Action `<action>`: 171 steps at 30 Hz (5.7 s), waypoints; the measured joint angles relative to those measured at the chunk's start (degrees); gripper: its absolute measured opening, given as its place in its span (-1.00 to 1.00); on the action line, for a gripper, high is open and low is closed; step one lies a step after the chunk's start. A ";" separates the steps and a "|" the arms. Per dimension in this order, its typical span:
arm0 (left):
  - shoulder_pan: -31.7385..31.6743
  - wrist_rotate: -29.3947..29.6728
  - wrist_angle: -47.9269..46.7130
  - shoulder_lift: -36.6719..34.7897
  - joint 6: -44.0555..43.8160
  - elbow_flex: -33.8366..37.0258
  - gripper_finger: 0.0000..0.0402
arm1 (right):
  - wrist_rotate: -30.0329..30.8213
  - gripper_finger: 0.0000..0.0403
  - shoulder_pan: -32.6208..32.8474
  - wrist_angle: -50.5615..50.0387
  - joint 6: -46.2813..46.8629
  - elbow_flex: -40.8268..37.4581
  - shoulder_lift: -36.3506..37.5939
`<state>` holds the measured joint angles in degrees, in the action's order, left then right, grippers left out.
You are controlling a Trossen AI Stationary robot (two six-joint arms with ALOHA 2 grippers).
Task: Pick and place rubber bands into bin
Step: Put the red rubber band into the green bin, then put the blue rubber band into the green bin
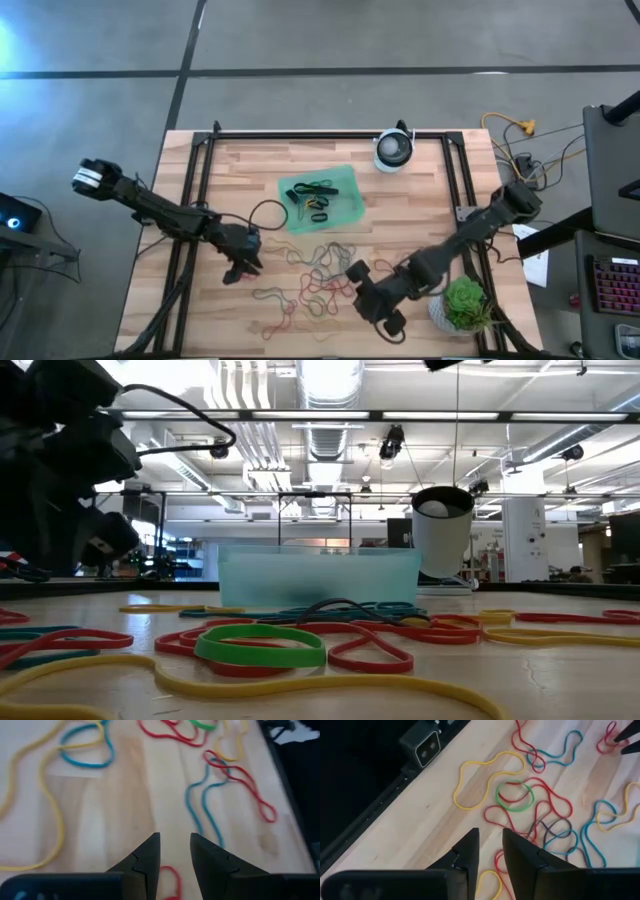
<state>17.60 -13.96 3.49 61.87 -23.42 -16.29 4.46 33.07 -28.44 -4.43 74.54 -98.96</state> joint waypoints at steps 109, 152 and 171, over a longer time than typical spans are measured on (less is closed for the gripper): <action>-10.23 50.22 -11.39 11.10 43.34 -30.11 -1.00 | 1.60 -0.69 1.91 4.98 4.30 -3.91 -0.46; -21.18 29.16 -23.99 17.72 32.24 -34.75 -0.51 | 14.26 -0.72 1.89 -0.92 15.23 -7.85 -0.48; 9.47 29.16 -13.27 -2.15 23.81 -20.55 -0.51 | 13.33 -0.72 -5.87 9.85 9.88 -14.79 -0.48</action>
<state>27.07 15.20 -9.78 59.72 0.39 -36.84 17.79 27.20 -18.59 5.45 59.75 -99.43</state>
